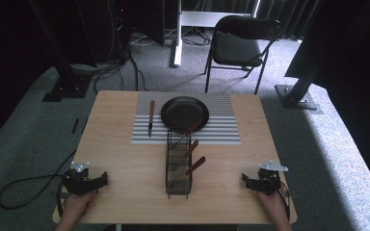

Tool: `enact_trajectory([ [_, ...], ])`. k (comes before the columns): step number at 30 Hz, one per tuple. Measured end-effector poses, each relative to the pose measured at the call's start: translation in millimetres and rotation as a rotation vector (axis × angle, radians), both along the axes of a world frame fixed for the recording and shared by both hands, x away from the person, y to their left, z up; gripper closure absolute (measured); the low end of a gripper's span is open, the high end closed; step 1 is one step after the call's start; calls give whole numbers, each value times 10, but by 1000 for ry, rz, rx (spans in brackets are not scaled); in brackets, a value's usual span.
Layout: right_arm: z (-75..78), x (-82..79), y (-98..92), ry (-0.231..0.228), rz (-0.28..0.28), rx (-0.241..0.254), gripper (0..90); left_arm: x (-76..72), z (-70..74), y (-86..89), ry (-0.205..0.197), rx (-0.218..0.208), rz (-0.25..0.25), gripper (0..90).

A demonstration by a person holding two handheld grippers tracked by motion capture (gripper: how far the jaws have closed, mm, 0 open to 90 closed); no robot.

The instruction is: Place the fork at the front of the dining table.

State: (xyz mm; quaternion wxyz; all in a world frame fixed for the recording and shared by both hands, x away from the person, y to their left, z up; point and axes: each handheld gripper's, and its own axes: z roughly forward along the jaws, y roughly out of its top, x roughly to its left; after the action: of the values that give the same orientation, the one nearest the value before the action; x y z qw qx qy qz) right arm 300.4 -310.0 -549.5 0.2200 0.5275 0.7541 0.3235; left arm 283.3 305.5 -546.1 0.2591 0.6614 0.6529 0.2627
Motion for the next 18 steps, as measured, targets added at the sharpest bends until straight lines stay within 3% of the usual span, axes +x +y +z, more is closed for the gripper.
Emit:
enact_trajectory([
  [14, 55, 10, 86, 50, 37, -14, 147, -1, 0, 2, 1, 1, -3, 10],
  [18, 91, 34, 172, 60, 76, -2, 158, -2, 1, 3, 2, 2, -4, 10],
])
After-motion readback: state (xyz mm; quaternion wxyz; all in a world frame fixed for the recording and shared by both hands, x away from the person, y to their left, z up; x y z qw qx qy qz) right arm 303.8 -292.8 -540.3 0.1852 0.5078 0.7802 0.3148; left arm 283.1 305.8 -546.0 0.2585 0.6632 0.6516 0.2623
